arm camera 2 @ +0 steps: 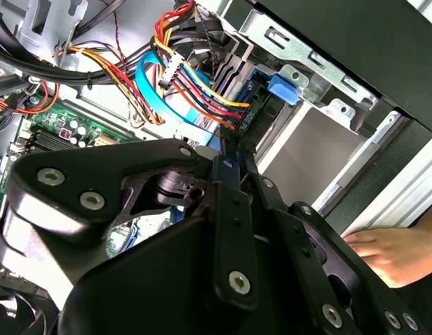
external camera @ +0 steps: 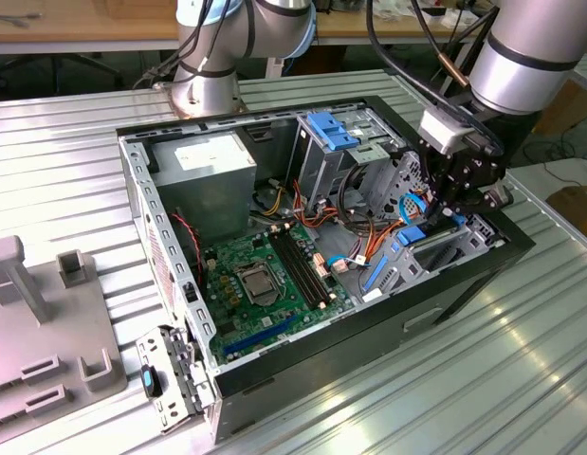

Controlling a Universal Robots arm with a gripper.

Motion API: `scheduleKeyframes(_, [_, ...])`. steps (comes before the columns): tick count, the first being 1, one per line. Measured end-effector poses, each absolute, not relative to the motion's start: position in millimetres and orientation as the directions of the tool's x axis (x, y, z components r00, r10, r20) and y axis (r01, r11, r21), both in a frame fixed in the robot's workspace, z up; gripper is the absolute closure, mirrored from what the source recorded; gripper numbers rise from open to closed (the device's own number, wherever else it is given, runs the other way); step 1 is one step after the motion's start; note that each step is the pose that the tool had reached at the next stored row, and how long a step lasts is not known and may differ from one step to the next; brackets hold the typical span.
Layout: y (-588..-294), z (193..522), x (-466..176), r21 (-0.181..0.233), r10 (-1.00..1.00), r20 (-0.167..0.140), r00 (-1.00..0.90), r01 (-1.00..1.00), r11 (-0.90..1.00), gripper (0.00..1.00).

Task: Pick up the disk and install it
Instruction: 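Insert the second disk wire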

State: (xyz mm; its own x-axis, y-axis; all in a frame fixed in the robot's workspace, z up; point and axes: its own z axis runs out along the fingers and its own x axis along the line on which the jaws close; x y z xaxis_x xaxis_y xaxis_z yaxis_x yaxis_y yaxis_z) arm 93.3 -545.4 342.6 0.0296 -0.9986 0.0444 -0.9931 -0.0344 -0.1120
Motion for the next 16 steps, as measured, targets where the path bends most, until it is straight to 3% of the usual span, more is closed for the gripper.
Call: scheduleKeyframes(16, [-545.4, 338.5, 93.3, -0.112, -0.999, 0.036, 0.03, -0.993, -0.033, 0.84])
